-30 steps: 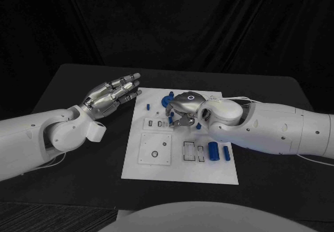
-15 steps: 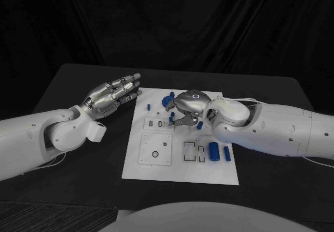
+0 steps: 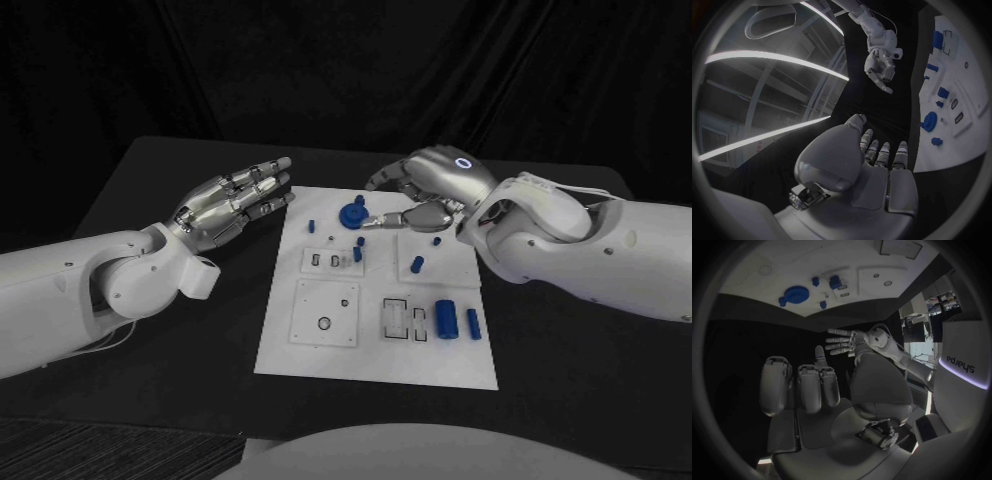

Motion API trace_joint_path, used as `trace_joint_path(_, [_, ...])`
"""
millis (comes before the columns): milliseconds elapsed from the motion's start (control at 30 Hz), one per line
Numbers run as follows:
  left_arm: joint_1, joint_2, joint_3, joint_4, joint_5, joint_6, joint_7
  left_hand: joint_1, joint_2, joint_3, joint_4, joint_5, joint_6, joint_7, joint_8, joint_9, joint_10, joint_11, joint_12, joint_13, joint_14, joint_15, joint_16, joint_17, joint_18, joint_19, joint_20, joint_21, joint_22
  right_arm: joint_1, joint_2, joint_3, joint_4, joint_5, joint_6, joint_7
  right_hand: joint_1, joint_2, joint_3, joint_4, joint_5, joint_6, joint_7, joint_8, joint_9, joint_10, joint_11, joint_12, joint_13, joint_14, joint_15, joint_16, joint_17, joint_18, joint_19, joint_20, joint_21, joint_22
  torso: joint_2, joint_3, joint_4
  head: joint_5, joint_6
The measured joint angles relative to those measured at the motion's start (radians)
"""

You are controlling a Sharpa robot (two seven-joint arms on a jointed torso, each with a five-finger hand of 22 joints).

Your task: Assemble the parts on the task board

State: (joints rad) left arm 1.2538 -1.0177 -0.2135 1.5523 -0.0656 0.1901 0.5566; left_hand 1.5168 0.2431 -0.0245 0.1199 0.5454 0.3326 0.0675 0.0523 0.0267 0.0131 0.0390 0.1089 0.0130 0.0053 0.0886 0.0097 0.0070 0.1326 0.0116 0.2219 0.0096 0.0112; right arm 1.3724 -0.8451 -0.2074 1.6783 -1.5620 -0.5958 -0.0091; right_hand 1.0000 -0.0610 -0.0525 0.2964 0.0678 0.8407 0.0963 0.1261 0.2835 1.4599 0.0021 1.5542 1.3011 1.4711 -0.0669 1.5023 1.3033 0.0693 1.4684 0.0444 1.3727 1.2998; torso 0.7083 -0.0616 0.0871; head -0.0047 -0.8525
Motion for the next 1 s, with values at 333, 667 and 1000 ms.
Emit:
trace_joint_path(333, [0.002,-0.02,0.0,0.025,-0.059,-0.073,0.029,0.012,-0.063,0.049,0.01,-0.231,0.047,-0.025,0.023,0.005,0.089,0.122,0.308,0.043,0.12,0.056,0.168,0.031,0.0,0.108,0.046,0.063,0.024,0.041,-0.106,-0.001,0.013,0.273,-0.109,0.106,-0.112,0.113,-0.073,-0.003,0.002,0.057,0.015,0.026,-0.005,0.012,0.013,0.0,0.0,-0.003,0.019,0.0,0.0,0.0,0.0,0.001,0.0,0.0,-0.002,0.0004,-0.001,0.0,0.022])
trace_joint_path(667, [0.072,-0.04,-0.001,0.049,-0.468,-0.297,0.083,-0.059,-0.172,-0.075,0.149,-0.462,0.304,0.005,0.07,0.026,0.553,0.088,0.898,0.38,0.795,-0.011,0.89,0.389,0.0,0.871,-0.022,0.636,0.313,0.047,-0.117,-0.001,0.002,0.367,-0.186,0.19,-0.056,0.168,-0.112,-0.014,0.087,0.099,0.015,0.038,-0.012,0.012,0.013,0.0,0.0,-0.003,0.019,0.002,0.0,0.0,-0.007,0.018,0.007,0.0,-0.01,-0.0003,-0.0044,-0.006,0.042])
trace_joint_path(1000, [0.198,0.034,0.001,0.053,-0.956,-0.385,-0.167,-0.271,-0.166,-0.166,0.174,-0.484,0.539,0.069,0.136,0.081,1.461,0.017,1.448,1.294,1.453,-0.085,1.551,1.298,-0.072,1.42,-0.122,1.487,1.289,0.054,-0.123,-0.001,-0.005,0.379,-0.193,0.189,-0.001,0.178,-0.135,-0.012,0.161,0.1,0.015,0.038,-0.018,0.003,0.032,0.0,0.0,0.005,0.027,0.002,0.0,0.0,-0.007,0.018,0.007,0.0,-0.017,0.0137,-0.0126,0.006,0.047])
